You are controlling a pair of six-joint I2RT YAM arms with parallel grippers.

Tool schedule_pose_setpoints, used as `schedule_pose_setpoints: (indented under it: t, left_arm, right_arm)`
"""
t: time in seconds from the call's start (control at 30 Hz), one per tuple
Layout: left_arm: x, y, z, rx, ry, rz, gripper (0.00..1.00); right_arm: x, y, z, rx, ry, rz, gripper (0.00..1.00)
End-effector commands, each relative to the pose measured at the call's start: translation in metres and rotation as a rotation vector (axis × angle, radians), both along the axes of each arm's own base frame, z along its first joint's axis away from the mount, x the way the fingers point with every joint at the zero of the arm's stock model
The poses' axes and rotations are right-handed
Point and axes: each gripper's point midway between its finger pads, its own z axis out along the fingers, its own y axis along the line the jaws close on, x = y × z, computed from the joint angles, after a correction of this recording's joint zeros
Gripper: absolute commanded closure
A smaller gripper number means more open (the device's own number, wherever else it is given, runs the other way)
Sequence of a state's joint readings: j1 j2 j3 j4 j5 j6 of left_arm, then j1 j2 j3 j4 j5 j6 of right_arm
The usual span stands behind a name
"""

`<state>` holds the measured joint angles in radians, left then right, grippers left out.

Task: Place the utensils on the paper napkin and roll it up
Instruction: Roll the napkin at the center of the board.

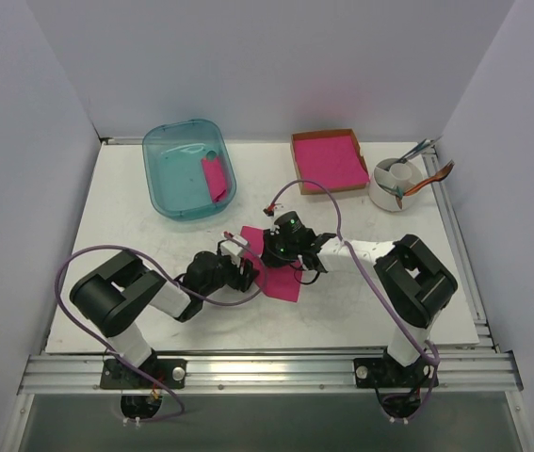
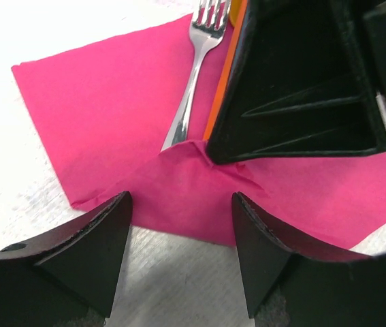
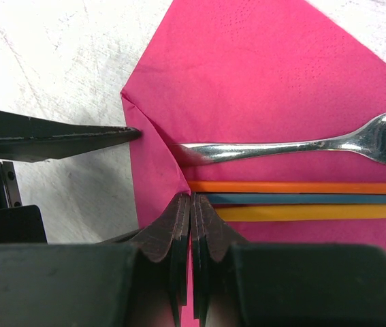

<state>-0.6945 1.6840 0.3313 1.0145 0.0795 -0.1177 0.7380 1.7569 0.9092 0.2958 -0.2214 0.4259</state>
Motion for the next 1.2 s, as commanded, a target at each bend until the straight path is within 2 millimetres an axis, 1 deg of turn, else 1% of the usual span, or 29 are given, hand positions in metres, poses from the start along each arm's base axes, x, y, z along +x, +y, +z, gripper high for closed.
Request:
schedule_pose_setpoints:
  t: [0.0,0.13,0.3,0.5,0.57,0.6,0.67,0.7,0.73,0.77,0.83,0.87,0.9,0.93,0.97,1.0,1.03,1.07,1.1,1.13,1.17]
  left_arm:
    - [0.012,-0.018,0.028,-0.052,-0.103,-0.028,0.31]
    - [0.011,-0.019,0.022,-0.036,-0.093,-0.026,0.31]
    - [0.008,-0.02,0.012,-0.019,-0.07,-0.022,0.31]
    - [0.007,-0.013,0.004,-0.008,-0.05,0.009,0.32]
    - [0.006,-0.011,0.002,-0.003,-0.044,0.014,0.32]
    - [0.006,-0.01,0.001,-0.001,-0.041,0.02,0.32]
    - [0.004,-0.011,0.0,-0.001,-0.041,0.018,0.32]
    - [0.003,-0.012,-0.001,-0.002,-0.038,0.017,0.32]
    - [0.001,-0.013,-0.001,-0.002,-0.036,0.013,0.32]
    - [0.0,-0.015,-0.001,-0.004,-0.036,0.007,0.32]
    - [0.0,-0.014,-0.003,-0.001,-0.032,0.025,0.32]
    - [-0.001,-0.014,-0.005,0.0,-0.027,0.028,0.32]
    - [-0.002,-0.016,-0.004,-0.009,-0.027,0.027,0.32]
    - [-0.003,-0.017,-0.006,-0.008,-0.02,0.029,0.32]
    - [-0.004,-0.017,-0.008,-0.011,-0.014,0.031,0.32]
    - [-0.006,-0.02,-0.008,-0.018,-0.012,0.031,0.32]
    - [-0.007,-0.02,-0.012,-0.013,-0.005,0.032,0.31]
    - [-0.008,-0.021,-0.011,-0.016,-0.006,0.034,0.31]
    - [-0.009,-0.022,-0.013,-0.02,0.0,0.035,0.31]
    - [-0.01,-0.023,-0.015,-0.019,0.005,0.033,0.31]
    - [-0.011,-0.024,-0.015,-0.023,0.005,0.033,0.31]
  right_arm:
    - [0.007,0.001,0.013,0.037,-0.023,-0.012,0.98]
    - [0.007,0.0,0.012,0.036,-0.019,-0.013,0.98]
    - [0.007,-0.001,0.013,0.036,-0.018,-0.019,0.93]
    - [0.011,-0.002,0.021,0.046,-0.029,-0.032,0.91]
    - [0.012,-0.003,0.024,0.047,-0.034,-0.039,0.87]
    - [0.012,-0.003,0.025,0.044,-0.035,-0.042,0.79]
    - [0.014,-0.007,0.03,0.046,-0.044,-0.061,0.77]
    - [0.014,-0.009,0.032,0.043,-0.045,-0.071,0.74]
    - [0.014,-0.012,0.034,0.04,-0.045,-0.082,0.72]
    - [0.016,-0.017,0.039,0.037,-0.059,-0.112,0.71]
    - [0.016,-0.028,0.041,0.019,-0.054,-0.15,0.68]
    - [0.017,-0.033,0.051,0.029,-0.071,-0.181,0.67]
    - [0.013,-0.042,0.046,0.006,-0.053,-0.207,0.63]
    - [0.013,-0.047,0.054,0.014,-0.063,-0.227,0.6]
    - [0.012,-0.053,0.055,0.007,-0.06,-0.258,0.59]
    - [0.005,-0.062,0.049,-0.015,-0.035,-0.28,0.54]
    - [0.003,-0.067,0.053,-0.011,-0.036,-0.299,0.53]
    - [0.0,-0.072,0.051,-0.019,-0.024,-0.319,0.53]
    - [-0.008,-0.08,0.043,-0.039,0.021,-0.358,0.53]
    - [-0.012,-0.082,0.043,-0.038,0.039,-0.372,0.54]
    - [-0.013,-0.089,0.04,-0.054,0.044,-0.414,0.55]
